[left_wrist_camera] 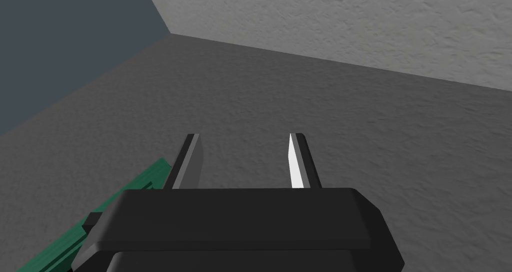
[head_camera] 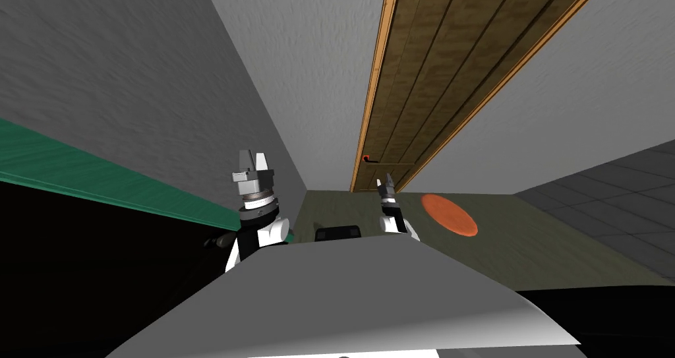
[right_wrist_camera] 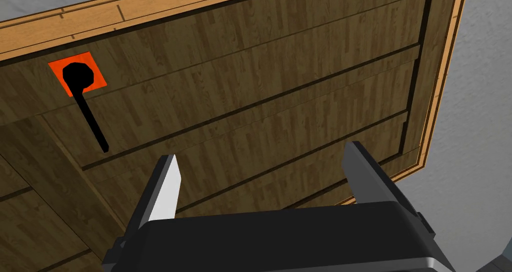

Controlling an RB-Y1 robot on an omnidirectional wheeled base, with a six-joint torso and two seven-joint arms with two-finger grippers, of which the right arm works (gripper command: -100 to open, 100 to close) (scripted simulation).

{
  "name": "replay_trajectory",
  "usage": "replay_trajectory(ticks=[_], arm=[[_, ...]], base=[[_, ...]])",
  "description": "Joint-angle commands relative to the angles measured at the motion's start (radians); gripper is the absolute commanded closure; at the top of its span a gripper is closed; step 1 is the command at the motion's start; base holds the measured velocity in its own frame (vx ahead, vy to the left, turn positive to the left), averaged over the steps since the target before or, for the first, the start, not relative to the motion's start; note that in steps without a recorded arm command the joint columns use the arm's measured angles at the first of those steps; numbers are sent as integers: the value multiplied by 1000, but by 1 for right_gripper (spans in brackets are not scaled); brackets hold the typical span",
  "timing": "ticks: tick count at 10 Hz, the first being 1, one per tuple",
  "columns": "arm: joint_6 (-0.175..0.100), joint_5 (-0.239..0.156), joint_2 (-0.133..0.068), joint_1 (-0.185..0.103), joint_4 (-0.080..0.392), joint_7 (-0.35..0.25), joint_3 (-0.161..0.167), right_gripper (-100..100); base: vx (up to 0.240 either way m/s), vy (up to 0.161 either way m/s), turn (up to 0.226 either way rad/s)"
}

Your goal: Pull the door open

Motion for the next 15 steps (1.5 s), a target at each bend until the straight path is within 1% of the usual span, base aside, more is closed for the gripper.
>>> replay_trajectory(ticks=[1,2,3,4,5,6,9,10,15], arm=[[-18,-1,-12,-11,50,-8,-8,-100],[-18,-1,-12,-11,57,-8,-8,-100],[-29,-2,-18,-19,88,-13,-13,-100],[-29,-2,-18,-19,92,-13,-13,-100],[-40,-3,-25,-27,126,-17,-18,-100],[-40,-3,-25,-27,128,-17,-18,-100],[-73,-5,-45,-50,230,-29,-33,-100],[-73,-5,-45,-50,233,-29,-33,-100],[-126,-9,-76,-86,401,-49,-56,-100]], base=[[101,-9,77],[64,-7,17],[57,-6,48],[40,-10,25],[53,-14,53],[40,-11,29],[67,-17,68],[75,-22,25],[85,-13,71]])
